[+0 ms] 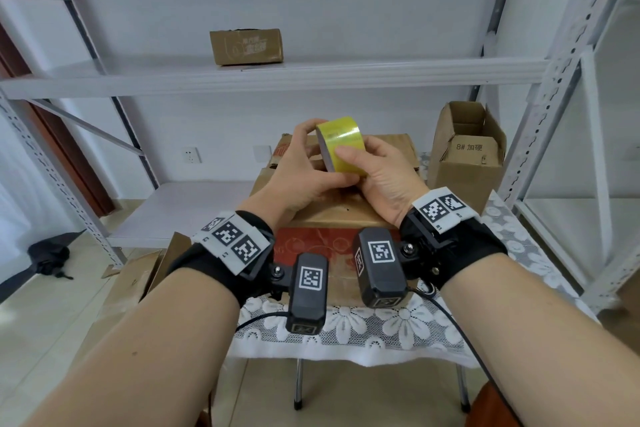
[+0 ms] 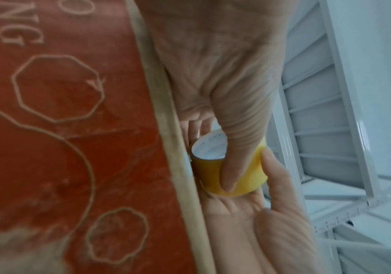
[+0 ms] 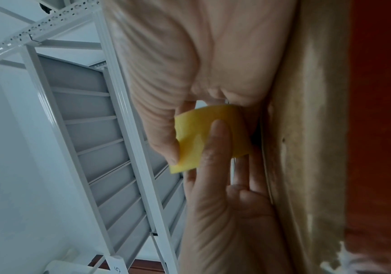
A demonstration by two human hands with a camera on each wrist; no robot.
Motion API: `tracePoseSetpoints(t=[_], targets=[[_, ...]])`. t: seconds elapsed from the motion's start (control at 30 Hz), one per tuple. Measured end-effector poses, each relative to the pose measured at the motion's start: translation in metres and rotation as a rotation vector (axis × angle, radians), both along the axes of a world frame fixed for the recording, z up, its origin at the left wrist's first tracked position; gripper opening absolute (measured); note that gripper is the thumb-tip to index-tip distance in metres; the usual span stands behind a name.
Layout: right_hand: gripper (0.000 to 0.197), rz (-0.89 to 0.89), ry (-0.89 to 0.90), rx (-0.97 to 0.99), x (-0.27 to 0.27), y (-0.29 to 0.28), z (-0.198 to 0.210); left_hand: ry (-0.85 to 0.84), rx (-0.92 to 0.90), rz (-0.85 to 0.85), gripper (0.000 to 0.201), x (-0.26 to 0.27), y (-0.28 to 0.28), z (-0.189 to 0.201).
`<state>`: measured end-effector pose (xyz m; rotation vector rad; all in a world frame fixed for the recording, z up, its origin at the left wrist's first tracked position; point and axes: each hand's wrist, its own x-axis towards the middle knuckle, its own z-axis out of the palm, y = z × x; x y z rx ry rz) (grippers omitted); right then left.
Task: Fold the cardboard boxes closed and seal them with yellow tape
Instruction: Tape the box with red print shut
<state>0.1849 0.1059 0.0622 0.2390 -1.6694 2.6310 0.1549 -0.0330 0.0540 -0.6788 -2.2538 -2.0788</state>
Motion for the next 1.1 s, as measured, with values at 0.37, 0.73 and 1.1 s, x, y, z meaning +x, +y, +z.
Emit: tracePoseSetpoints(t=[0.37, 0.73, 1.1], targets=[[0.035, 0.025, 0.016, 0.032, 0.0006, -0.0025, -0.0028, 0.127, -0.096, 0.038, 0.091, 0.0009, 0.0029, 0.0001], [0.015, 0.006, 0.027, -0.008, 0.0015, 0.0003, -0.0025, 0.0, 0.092, 0.015, 0.083, 0.0056, 0.0, 0.0022], [0.014, 0.011, 0.041, -0.074, 0.0012, -0.0015, -0.0042, -0.088, 0.199, 0.053, 0.084, 0.0011, -0.0046, -0.0001]])
